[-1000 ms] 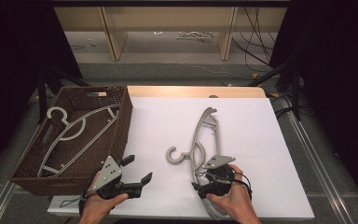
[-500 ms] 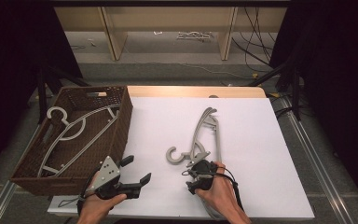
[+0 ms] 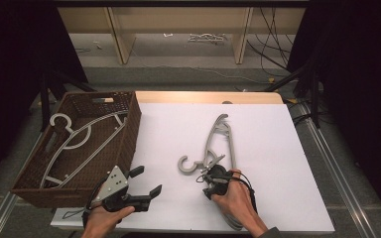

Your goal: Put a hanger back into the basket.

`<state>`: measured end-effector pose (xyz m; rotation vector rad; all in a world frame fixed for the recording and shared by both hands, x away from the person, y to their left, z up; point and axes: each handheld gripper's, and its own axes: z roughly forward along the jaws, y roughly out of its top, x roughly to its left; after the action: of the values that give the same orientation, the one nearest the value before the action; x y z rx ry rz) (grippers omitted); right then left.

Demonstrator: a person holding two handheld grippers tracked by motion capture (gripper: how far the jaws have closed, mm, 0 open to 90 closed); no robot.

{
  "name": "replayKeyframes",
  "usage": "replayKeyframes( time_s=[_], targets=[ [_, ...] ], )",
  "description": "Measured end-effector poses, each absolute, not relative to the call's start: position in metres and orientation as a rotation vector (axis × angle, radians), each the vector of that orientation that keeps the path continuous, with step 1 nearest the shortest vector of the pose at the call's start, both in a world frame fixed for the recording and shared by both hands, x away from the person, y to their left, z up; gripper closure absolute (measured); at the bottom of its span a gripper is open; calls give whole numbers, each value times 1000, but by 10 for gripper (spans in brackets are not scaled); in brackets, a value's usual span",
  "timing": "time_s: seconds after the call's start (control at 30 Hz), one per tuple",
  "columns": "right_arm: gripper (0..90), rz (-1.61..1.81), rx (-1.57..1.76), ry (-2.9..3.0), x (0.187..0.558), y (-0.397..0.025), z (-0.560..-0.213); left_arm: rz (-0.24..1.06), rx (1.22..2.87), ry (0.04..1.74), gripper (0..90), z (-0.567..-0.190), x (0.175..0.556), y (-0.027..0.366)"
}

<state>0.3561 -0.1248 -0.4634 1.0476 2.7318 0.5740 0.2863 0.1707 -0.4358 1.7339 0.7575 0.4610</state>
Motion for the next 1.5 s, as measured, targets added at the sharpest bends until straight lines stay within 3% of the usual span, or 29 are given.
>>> replayKeyframes(
  time_s=[0.07, 0.63, 1.5],
  targets=[
    [638, 619, 1051, 2738, 356, -128, -459, 448, 1716, 770, 162, -436, 286, 170],
    [698, 506, 1031, 2780, 347, -153, -433, 438, 1704, 770, 164, -436, 287, 170],
    [818, 480, 1082, 2689, 331, -234, -438, 461, 1740, 776, 172, -436, 287, 173]
  ],
)
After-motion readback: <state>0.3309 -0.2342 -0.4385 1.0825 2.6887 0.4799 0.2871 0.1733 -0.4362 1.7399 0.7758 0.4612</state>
